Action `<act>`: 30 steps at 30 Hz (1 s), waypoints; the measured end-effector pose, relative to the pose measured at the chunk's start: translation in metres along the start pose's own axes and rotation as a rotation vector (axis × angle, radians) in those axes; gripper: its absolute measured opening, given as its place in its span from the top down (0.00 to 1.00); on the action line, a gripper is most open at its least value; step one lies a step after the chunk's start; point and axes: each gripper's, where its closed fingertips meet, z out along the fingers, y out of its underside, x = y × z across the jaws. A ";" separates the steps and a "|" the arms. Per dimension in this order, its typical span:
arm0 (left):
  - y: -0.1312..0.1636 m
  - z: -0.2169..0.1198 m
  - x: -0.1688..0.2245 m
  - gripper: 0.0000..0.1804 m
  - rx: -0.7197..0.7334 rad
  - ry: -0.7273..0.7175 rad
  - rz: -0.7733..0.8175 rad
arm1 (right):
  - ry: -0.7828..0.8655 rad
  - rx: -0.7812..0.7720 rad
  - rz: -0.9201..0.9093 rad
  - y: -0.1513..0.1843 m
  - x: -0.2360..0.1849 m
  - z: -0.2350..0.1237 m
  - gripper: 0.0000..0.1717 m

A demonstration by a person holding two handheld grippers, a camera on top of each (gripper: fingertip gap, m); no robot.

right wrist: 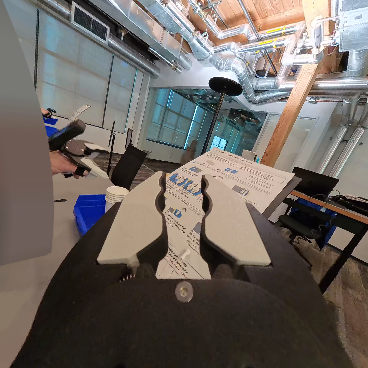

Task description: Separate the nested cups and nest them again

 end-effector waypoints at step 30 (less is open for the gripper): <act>0.147 0.086 0.013 0.24 -0.336 0.065 -0.139 | -0.025 -0.099 0.001 0.038 -0.005 0.024 0.80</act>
